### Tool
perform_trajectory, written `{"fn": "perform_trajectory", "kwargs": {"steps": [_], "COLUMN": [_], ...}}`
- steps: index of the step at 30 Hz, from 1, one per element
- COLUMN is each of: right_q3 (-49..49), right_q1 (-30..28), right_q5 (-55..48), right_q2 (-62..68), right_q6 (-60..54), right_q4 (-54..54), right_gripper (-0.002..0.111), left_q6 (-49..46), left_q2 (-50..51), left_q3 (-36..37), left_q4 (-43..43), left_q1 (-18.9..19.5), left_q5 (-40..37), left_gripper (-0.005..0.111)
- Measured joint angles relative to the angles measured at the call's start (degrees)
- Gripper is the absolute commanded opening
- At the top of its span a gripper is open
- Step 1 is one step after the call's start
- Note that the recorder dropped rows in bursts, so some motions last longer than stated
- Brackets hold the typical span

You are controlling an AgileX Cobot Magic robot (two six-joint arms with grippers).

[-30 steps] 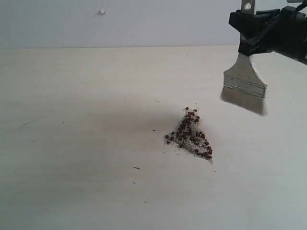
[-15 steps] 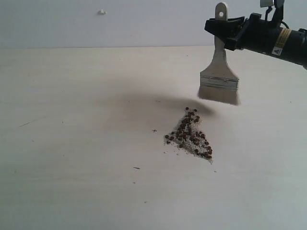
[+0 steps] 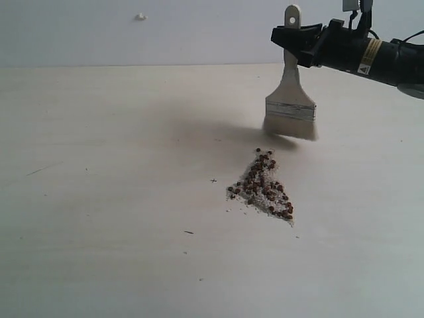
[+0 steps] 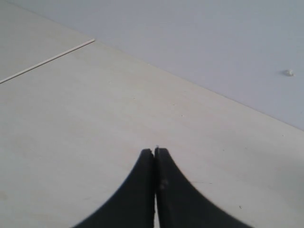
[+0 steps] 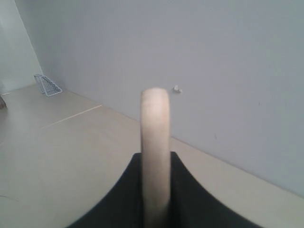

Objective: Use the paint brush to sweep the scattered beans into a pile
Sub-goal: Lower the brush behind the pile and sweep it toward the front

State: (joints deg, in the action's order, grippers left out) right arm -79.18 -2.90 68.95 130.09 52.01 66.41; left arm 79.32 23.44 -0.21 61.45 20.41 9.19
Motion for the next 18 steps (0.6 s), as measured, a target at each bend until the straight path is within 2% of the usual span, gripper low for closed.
{"fn": "perform_trajectory", "kwargs": {"steps": [8, 18], "right_q3": [-0.14, -0.14], "right_q1": [0.14, 0.80], "right_q5": [0.22, 0.31], "right_q2": [0.00, 0.00], "right_q6": [1.37, 14.18], "right_q4": [3.34, 6.73], "right_gripper": [0.000, 0.000], "left_q6": [0.00, 0.00], "left_q2": [0.00, 0.00], "left_q3": [0.00, 0.00], "left_q4": [0.00, 0.00], "left_q1": [0.00, 0.00], "left_q5": [0.00, 0.00], "left_gripper": [0.000, 0.000]}}
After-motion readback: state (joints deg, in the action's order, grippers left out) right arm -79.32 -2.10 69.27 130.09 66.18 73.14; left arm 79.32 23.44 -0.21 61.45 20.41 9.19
